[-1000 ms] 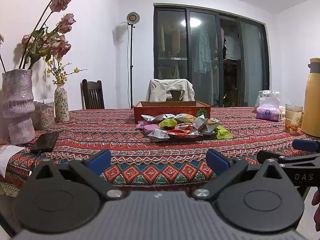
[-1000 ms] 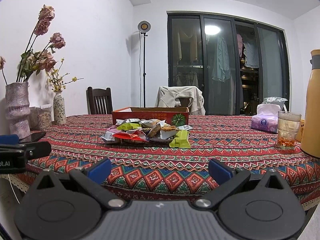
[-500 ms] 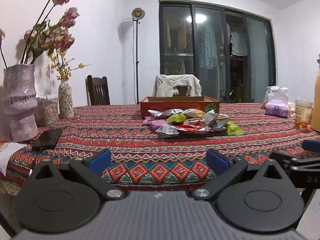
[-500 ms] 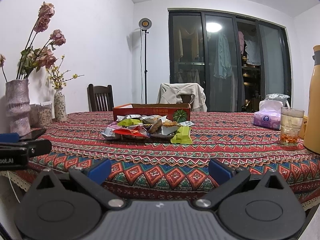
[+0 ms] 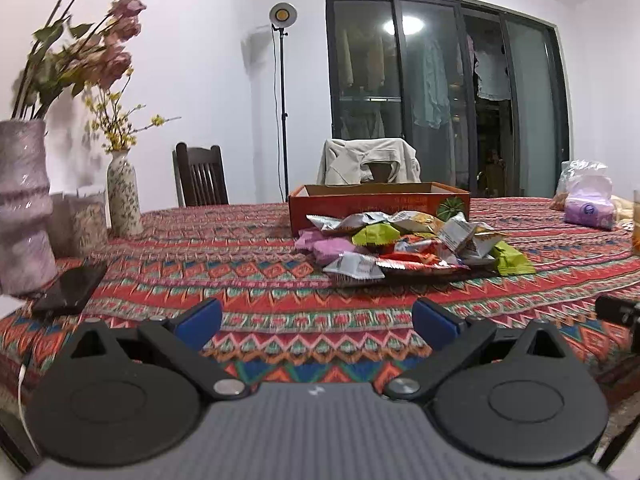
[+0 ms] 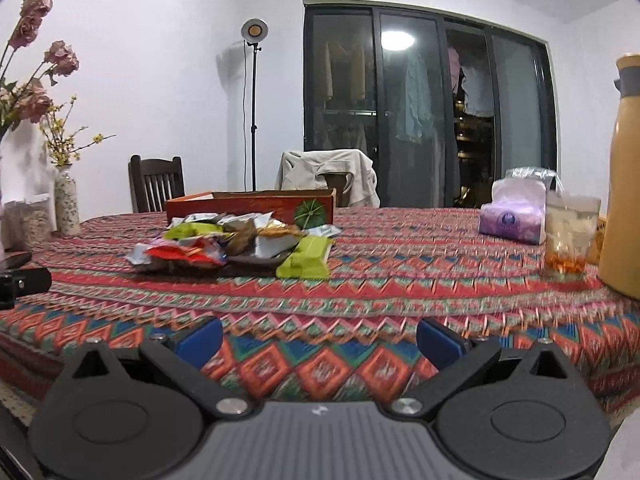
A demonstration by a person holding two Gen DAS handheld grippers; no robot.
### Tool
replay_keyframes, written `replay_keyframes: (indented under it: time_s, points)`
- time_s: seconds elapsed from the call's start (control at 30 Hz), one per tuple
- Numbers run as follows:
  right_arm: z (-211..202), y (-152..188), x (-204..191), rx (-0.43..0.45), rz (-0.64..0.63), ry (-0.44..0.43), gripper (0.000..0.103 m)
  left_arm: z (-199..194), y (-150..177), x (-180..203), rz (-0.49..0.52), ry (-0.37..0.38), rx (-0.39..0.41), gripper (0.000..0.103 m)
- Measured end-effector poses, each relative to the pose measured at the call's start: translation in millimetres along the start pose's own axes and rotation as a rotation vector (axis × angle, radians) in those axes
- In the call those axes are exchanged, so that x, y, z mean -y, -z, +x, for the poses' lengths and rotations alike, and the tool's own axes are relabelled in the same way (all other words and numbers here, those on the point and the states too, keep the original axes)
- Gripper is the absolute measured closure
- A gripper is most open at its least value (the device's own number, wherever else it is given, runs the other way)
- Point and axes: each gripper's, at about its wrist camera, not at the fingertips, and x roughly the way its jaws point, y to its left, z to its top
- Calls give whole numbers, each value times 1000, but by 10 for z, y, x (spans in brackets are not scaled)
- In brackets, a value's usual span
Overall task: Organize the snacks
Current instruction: 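Grasp a white snack packet with the left tool while the right tool grasps a cookie packet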
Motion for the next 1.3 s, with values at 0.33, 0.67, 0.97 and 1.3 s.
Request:
replay_keyframes:
  time_s: [0.33, 0.67, 0.97, 1.3]
  points:
    - [558, -310, 60, -6, 8, -49, 0, 670, -250, 114, 31, 71, -50, 0]
    - [1218, -815, 16, -83, -60, -81, 22, 1526, -649, 63, 4, 92, -179, 29]
    - [1898, -1020, -284, -222, -192, -183, 25, 1874, -610, 57, -29, 196, -368, 37]
    - [2225, -989, -437, -292, -279, -236, 25, 1938, -578, 122, -27, 237, -419, 43]
